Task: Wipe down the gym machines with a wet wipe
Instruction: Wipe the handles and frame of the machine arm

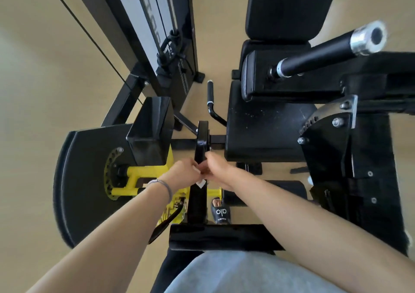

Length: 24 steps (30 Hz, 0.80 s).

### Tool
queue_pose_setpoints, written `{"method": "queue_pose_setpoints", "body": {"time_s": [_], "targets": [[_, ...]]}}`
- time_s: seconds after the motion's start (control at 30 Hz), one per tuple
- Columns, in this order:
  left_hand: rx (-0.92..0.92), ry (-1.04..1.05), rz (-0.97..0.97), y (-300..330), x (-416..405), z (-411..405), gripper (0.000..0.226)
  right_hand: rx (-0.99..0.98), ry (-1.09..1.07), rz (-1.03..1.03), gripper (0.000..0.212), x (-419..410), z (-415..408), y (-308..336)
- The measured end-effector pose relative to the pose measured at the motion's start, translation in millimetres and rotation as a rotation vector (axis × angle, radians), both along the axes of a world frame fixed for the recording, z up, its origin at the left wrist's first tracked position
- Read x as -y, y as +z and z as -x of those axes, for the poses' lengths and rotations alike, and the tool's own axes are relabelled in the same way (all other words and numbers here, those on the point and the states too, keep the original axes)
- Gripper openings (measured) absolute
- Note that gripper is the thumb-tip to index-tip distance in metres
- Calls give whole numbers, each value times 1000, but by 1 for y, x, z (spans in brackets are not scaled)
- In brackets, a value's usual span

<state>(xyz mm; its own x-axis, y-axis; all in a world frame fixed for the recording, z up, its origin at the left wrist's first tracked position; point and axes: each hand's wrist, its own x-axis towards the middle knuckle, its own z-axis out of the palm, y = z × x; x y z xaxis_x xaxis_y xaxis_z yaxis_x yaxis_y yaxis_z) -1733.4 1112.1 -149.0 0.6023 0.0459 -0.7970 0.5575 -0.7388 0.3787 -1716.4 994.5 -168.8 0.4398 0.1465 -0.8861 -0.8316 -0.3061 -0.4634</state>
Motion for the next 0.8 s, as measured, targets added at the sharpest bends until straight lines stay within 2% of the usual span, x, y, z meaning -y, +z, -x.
{"method": "queue_pose_setpoints", "body": {"time_s": [0.13,0.23,0.37,0.47,0.63,0.73,0.8], "targets": [[99,-105,-47,36,8,-22,40,118,-129,-8,62,21,-20,37],[158,-205,-76,62,18,-40,47,231,-52,61,64,36,-31,66],[310,-328,-87,89,32,-56,31,480,45,165,56,55,-31,103],[348,-329,18,105,45,-59,41,638,44,225,39,68,-17,120],[232,-241,148,129,77,-49,43,740,-204,330,55,88,14,146],[260,-167,379,141,98,-36,30,752,-321,359,51,105,31,165],[312,-167,441,153,115,-27,19,752,-453,364,54,120,43,173]]}}
